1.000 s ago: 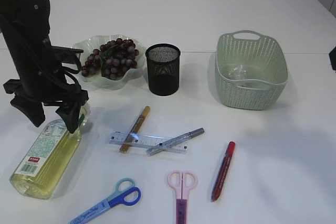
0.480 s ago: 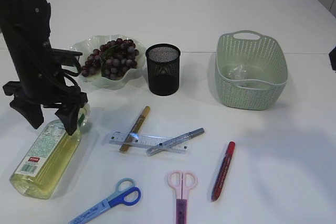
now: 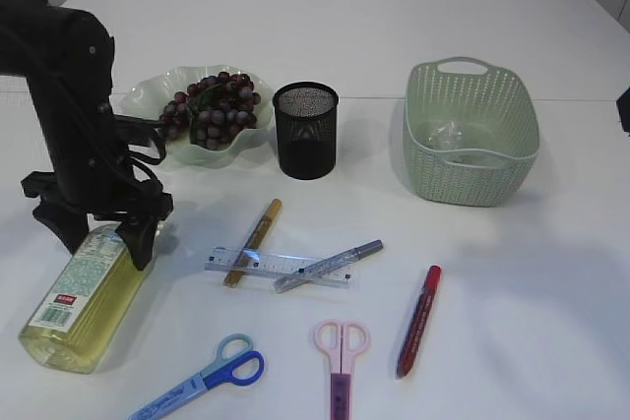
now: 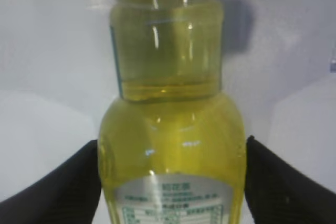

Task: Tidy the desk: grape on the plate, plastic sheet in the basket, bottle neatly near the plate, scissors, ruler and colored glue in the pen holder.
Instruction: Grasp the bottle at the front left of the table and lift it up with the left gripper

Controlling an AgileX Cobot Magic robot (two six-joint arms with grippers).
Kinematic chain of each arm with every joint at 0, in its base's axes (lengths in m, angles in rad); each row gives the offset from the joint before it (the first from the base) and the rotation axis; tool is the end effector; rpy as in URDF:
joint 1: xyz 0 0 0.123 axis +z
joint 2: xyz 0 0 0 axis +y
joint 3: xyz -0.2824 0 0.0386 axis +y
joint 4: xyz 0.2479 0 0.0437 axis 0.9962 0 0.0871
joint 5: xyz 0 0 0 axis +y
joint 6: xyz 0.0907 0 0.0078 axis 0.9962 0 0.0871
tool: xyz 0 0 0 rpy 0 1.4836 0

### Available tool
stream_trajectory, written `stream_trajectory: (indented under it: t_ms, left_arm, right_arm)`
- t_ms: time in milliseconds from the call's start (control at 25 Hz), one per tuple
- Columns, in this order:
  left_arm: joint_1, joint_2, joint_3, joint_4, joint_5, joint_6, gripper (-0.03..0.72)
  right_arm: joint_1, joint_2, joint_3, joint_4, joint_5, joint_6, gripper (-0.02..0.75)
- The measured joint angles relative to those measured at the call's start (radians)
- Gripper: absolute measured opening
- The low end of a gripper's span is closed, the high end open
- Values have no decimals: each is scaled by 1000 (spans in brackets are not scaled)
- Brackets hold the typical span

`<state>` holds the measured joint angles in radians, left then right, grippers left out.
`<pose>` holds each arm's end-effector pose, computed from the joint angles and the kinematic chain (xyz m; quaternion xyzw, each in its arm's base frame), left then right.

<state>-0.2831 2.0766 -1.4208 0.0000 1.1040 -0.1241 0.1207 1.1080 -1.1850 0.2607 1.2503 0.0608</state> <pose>0.3690 -0.1074 0.1443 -0.0793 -0.9956 -0.0103 0.0498 0.1900 0.0455 0.3778 -0.0187 0.9624 0.1506 0.2252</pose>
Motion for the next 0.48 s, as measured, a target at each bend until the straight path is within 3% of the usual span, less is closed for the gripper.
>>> stream_trajectory:
  t_ms: [480]
  left_arm:
    - [0, 47, -2, 0, -33, 0, 591]
  right_arm:
    - [0, 0, 0, 0, 0, 0, 525]
